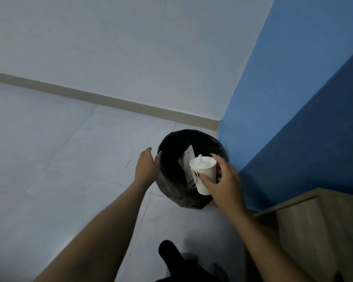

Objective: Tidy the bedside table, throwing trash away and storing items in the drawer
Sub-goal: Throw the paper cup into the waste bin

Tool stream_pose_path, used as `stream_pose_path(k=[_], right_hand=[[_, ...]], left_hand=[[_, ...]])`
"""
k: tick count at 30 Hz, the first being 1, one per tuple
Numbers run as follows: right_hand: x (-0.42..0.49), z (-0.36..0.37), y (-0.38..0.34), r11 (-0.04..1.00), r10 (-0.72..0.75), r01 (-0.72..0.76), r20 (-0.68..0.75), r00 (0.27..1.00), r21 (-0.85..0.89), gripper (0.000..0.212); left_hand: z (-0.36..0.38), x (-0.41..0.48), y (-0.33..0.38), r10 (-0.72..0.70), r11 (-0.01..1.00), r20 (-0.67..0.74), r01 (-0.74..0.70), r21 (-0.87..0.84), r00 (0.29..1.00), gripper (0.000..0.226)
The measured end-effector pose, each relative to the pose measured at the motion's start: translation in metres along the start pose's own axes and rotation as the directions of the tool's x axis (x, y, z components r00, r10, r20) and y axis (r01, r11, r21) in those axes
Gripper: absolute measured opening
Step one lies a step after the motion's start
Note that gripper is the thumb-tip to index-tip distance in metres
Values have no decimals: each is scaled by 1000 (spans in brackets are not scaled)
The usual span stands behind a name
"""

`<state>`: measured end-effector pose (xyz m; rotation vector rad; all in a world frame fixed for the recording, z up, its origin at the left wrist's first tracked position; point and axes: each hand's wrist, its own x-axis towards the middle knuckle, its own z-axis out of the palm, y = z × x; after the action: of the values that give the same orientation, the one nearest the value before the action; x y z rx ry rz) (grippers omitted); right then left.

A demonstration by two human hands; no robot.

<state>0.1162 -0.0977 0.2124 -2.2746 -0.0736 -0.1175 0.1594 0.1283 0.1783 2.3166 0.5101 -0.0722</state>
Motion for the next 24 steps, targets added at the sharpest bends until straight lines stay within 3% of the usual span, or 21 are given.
stream_pose_path(k=[4, 9, 13, 19, 24], right_hand=[[43, 40, 21, 1000, 3, -4, -58, 998, -21, 61], [69, 76, 48, 992, 102, -107, -89, 991, -64, 61], [78, 92, 66, 985, 149, -154, -71, 986, -71, 62], [72, 93, 76, 984, 147, -149, -31, 989, -93, 65], [49, 66, 65, 988, 95, -100, -43, 995, -122, 55]], left_hand=[[34, 31, -10, -44, 999, 5, 44, -23, 999, 52], [66, 51, -21, -47, 998, 0, 47, -44, 999, 30], [76, 55, -28, -44, 998, -25, 43, -35, 999, 31], [80, 53, -31, -90, 994, -37, 87, -60, 995, 29], [74, 34, -25, -94, 994, -46, 91, -57, 995, 24]])
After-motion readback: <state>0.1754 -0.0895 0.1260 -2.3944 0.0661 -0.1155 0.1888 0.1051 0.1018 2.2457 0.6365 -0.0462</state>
